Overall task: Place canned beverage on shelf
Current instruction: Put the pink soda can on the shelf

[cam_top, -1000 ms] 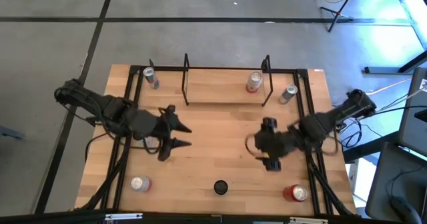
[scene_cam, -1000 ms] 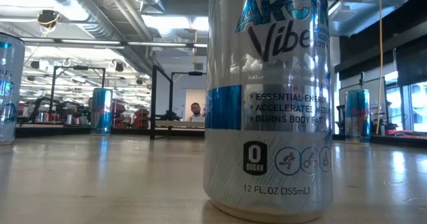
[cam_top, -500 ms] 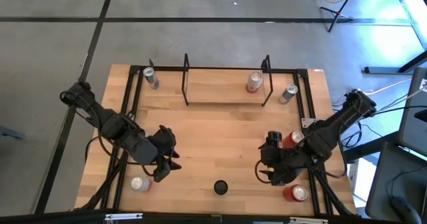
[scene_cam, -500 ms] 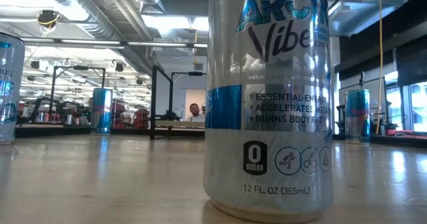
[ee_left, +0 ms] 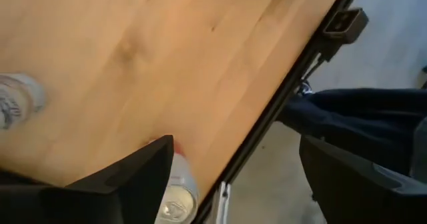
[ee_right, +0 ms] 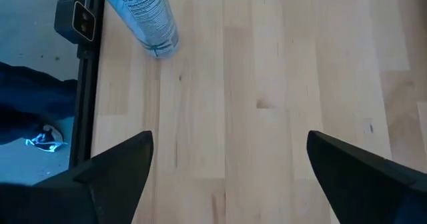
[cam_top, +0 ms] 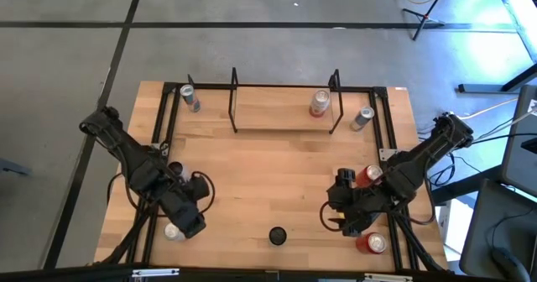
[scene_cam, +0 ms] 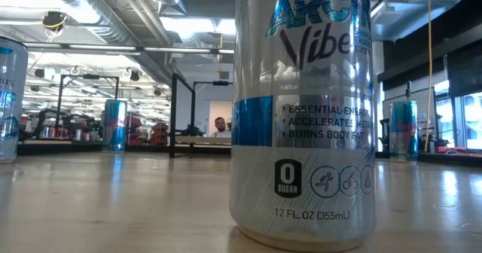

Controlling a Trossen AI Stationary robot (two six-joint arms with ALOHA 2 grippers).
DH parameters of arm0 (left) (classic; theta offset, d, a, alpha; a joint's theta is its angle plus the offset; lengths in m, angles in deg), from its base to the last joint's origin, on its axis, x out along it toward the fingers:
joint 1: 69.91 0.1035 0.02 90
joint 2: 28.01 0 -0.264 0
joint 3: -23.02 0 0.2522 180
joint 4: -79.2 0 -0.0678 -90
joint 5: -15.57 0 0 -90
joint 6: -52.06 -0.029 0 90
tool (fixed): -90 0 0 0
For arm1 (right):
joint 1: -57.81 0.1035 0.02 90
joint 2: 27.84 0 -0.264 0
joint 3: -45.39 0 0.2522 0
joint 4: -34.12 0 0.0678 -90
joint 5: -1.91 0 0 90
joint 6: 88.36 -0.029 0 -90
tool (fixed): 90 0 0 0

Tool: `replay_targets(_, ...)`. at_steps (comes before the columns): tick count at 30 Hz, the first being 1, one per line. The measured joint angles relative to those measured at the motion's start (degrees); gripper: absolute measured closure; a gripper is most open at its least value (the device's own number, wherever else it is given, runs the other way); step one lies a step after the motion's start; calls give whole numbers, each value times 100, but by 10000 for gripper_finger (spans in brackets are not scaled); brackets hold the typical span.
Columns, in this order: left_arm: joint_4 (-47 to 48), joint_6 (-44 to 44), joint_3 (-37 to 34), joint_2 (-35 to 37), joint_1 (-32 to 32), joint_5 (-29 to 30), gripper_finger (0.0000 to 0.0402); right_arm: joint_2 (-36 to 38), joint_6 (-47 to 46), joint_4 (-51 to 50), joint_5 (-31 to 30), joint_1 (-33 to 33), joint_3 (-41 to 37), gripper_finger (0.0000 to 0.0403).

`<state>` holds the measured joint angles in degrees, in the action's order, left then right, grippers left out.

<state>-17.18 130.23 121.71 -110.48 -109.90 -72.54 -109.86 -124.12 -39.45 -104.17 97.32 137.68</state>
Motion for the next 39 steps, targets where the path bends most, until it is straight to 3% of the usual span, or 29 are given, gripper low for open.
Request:
replay_targets(6, -75, 418, 4, -175, -270, -55, 80, 0, 1, 0, -269, -16, 0, 22)
replay_targets(16, 930, 1504, -89, -544, -1083, -682, 85, 0, 2, 7, -398, -16, 0, 22)
replay_targets(20, 705, 1882, -386, -529, -1264, -850, 85, 0, 6, 9, -402, -16, 0, 22)
replay_targets(39, -199, 1899, -1357, -525, -1439, -1121, 86, -3, 8, 9, -391, -14, 0, 22)
